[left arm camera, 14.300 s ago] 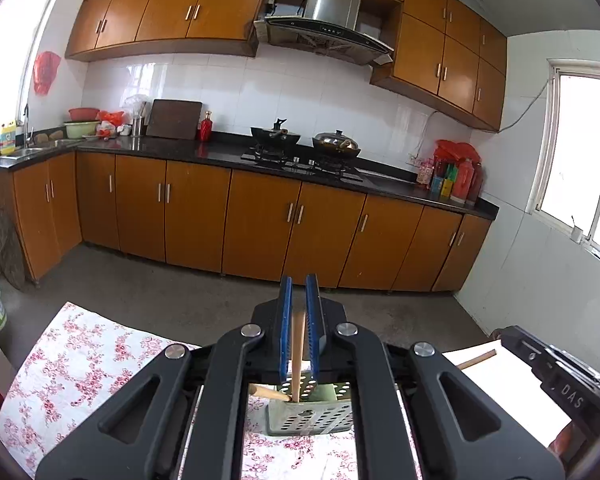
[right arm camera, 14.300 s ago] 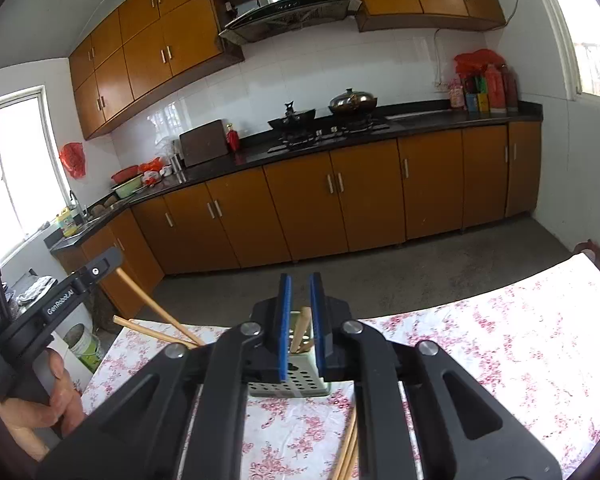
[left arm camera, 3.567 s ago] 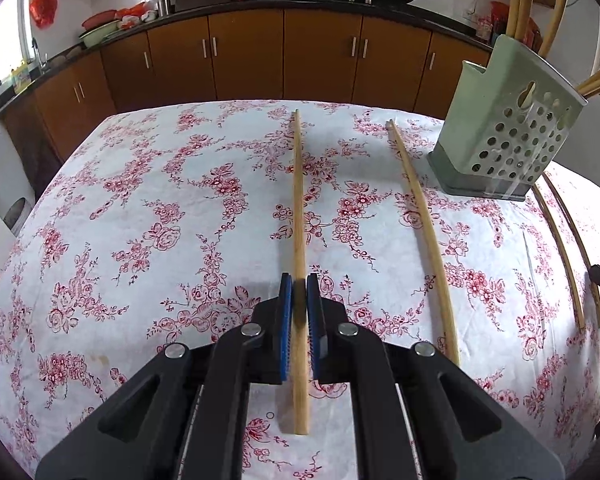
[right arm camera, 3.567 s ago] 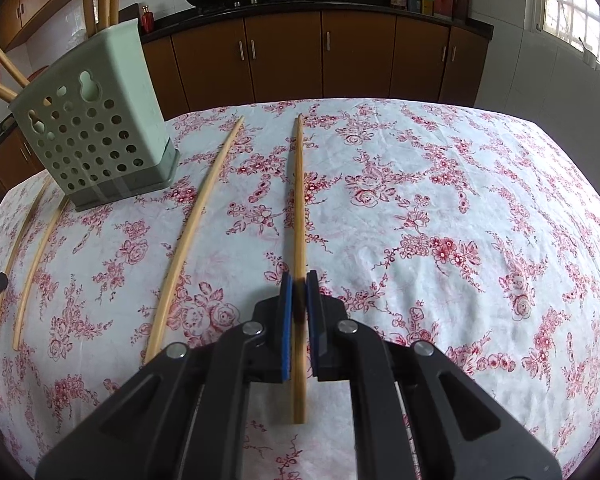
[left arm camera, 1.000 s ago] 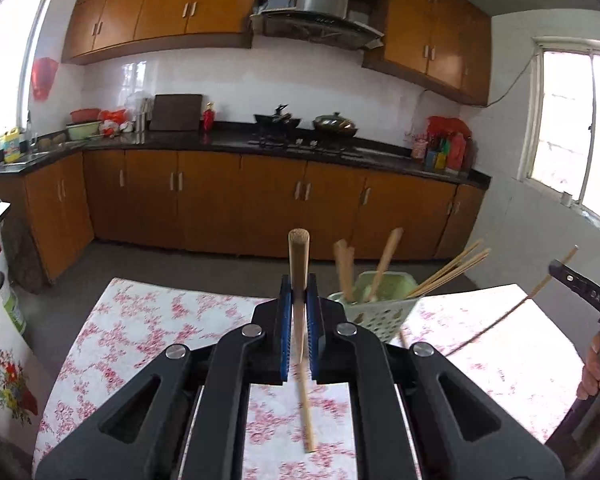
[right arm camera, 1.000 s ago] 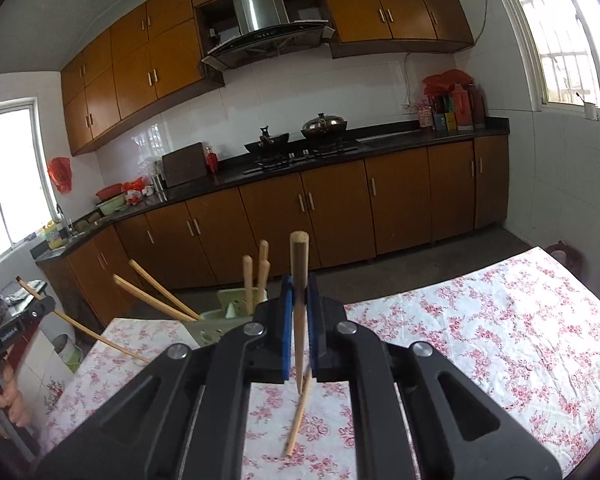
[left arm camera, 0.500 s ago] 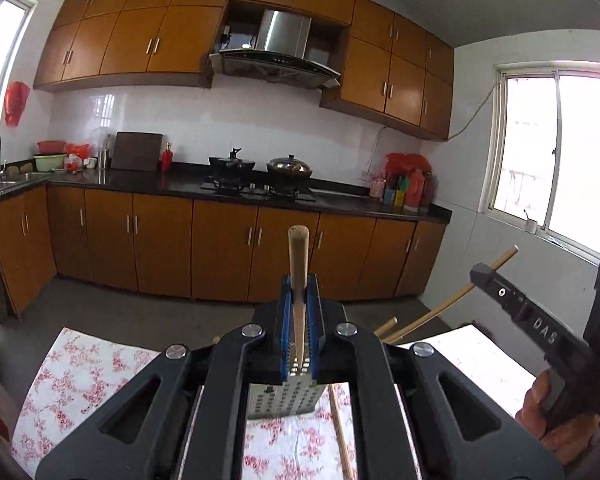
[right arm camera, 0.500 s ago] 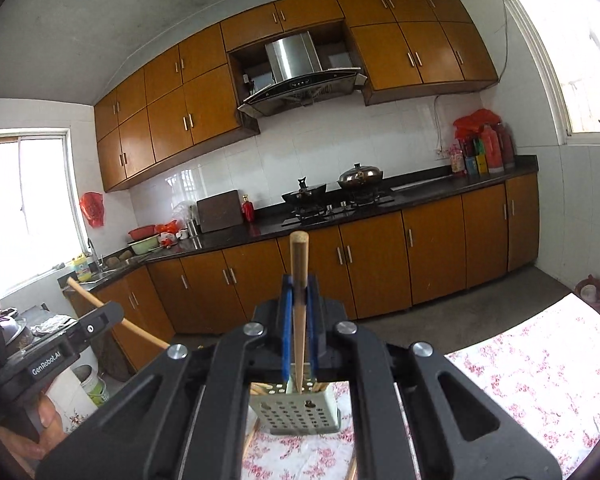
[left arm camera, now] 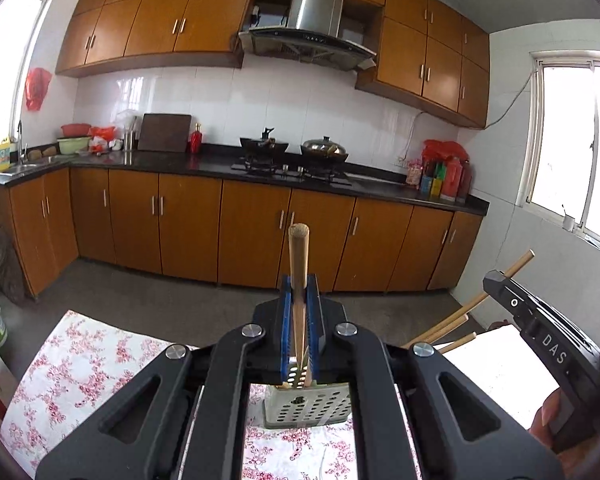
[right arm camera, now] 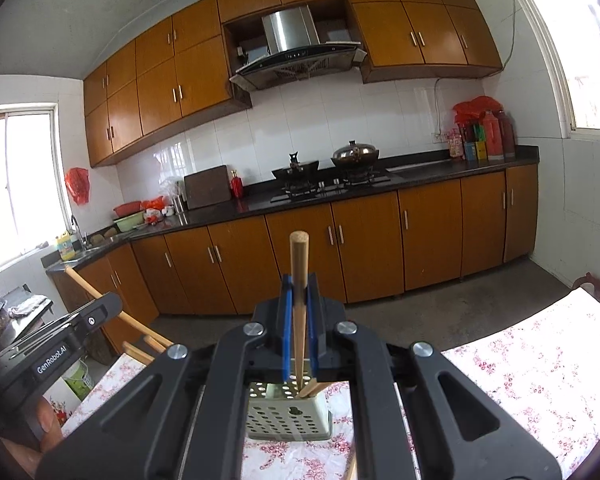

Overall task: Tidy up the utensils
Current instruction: 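Open both tools to release the chopsticks into the holder, then grasp the last chopstick with the right tool while the left tool grasps one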

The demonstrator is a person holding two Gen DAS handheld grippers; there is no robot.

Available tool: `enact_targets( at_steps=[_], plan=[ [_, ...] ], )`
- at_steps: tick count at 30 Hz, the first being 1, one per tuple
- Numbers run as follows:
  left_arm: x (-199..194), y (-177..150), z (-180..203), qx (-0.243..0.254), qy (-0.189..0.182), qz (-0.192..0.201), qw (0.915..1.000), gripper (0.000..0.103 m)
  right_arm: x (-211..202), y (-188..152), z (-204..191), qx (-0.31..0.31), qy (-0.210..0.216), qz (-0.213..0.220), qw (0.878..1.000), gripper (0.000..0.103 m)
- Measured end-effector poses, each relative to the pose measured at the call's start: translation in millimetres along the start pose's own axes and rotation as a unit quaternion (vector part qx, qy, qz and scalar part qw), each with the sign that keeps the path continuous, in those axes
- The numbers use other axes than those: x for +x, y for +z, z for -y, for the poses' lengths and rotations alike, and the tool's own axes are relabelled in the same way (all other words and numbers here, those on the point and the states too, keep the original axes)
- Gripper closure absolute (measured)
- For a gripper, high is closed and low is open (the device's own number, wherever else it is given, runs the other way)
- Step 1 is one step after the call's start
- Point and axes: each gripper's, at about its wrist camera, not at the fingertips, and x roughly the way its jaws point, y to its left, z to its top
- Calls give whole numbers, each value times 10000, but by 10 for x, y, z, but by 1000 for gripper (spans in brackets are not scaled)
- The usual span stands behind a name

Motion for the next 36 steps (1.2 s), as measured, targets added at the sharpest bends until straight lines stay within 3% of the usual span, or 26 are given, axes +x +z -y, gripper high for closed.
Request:
enact_targets(
  at_steps=[6,10,16,18,19,20,21,25,29,32,36],
  plan=[
    [101,-55,-65,-108,-32,-338,9994,96,73,-67,24,-8,-139,-109,9998,92],
    [51,-18,-110,-164,-35,-299,9994,95,-11,-76,125,91,-260,-7,9996,80],
    [-122,68,-182,-270,-50,-142,9995,94,-263,-141,390,332,-589,81,9977,73],
    [-226,90,-238,-328,-34,-70,9994,91,-355,-232,503,391,-728,8,9966,70],
    [-260,93,-265,-353,-19,-45,9994,83,-381,-268,563,405,-816,-48,9958,68],
    [-324,88,-307,-389,2,0,9992,71,-402,-330,629,427,-917,-137,9948,68],
    [-383,68,-352,-399,30,38,9992,67,-414,-425,708,461,-1002,-279,9935,68],
    [-481,-99,-528,-337,264,-17,9991,67,-311,-855,917,556,-1217,-993,9860,68],
    [-380,-459,-758,-323,571,-465,9968,67,-92,-1387,939,536,-1128,-1766,9763,68],
    [-190,-769,-908,-251,838,-947,9917,67,107,-1751,802,498,-833,-2330,9676,68],
    [17,-1171,-1071,-237,1007,-1531,9828,67,353,-2025,551,251,-622,-2775,9584,68]
  ],
)
